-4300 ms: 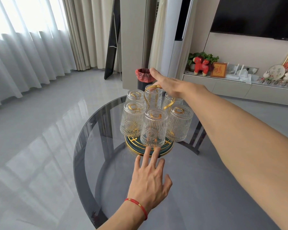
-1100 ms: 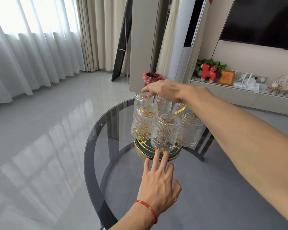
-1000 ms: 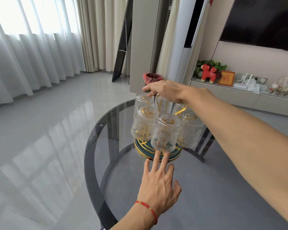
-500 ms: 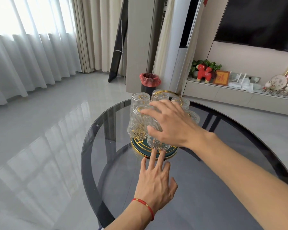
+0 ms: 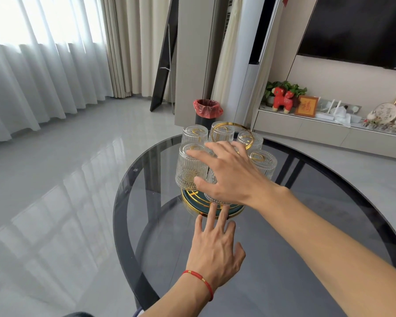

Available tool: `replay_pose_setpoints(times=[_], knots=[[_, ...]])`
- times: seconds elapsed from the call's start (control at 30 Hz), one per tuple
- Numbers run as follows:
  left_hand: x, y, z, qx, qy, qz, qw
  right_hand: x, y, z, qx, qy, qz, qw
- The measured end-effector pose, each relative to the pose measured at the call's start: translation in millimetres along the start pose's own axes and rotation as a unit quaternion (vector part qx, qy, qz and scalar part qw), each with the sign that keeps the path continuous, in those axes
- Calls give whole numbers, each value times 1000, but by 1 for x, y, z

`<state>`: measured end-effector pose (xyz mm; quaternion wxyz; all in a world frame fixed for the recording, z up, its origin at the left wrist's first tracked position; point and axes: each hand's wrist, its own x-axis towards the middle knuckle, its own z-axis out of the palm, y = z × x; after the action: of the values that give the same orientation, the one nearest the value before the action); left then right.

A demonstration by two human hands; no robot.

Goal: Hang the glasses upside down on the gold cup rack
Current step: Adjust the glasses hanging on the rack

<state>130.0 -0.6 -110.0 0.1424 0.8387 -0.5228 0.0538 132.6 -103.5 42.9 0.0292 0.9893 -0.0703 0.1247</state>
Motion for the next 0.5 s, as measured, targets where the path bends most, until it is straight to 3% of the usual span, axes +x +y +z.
replay_pose_setpoints(times=[0.5], knots=[[1,0,0,0,9,-2,1000,3,-15,2,-51,0,6,999]])
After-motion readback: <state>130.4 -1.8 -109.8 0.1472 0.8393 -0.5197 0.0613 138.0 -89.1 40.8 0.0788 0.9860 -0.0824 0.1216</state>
